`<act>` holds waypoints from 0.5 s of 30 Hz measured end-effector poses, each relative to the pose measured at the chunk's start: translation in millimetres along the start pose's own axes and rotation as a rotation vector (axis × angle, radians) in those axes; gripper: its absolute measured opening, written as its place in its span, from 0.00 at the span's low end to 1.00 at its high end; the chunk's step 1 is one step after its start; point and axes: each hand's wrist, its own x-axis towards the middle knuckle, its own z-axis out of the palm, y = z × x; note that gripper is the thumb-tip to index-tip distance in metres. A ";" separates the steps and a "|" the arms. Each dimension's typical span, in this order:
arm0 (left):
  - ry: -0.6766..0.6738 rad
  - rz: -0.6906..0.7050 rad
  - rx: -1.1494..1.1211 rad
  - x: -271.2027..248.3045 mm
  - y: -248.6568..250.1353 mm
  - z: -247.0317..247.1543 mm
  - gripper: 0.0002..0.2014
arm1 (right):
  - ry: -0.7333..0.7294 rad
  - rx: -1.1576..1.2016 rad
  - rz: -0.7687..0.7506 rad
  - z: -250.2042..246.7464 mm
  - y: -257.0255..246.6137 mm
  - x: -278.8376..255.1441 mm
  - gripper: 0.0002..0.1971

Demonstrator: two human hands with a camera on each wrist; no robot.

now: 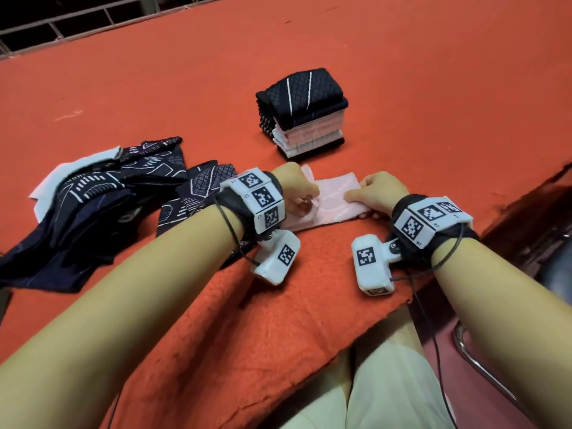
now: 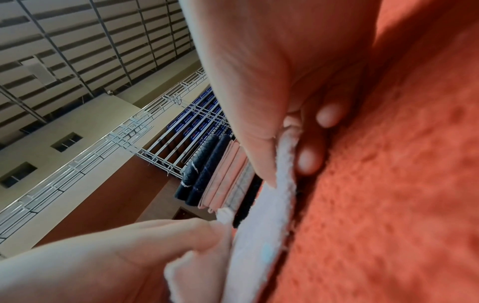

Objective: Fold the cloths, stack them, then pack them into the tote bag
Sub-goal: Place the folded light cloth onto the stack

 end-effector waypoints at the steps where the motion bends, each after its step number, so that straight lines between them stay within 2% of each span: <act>1: -0.034 -0.005 0.047 0.0 -0.3 2.2 0.08 | -0.002 0.005 -0.002 0.2 0.4 0.2 0.10; 4: -0.088 0.021 0.098 -0.3 -2.0 4.8 0.11 | -0.005 0.020 -0.015 -0.1 2.3 1.2 0.09; 6: -0.114 0.012 0.041 -3.5 -2.6 2.2 0.17 | -0.013 0.039 -0.024 -0.4 3.9 1.8 0.10; 7: -0.123 0.031 0.092 -4.8 -2.7 0.6 0.22 | -0.017 0.050 -0.024 -0.7 4.5 2.0 0.11; 11: 0.018 0.187 0.738 -1.4 -12.9 -1.5 0.39 | -0.019 0.075 -0.018 -0.8 5.1 2.3 0.10; 13: 0.021 0.199 0.861 0.9 -17.4 1.2 0.42 | -0.015 0.075 -0.018 0.0 4.8 1.7 0.11; 15: -0.060 0.176 0.918 3.0 -19.6 2.0 0.44 | -0.004 0.071 -0.017 0.1 4.4 0.5 0.12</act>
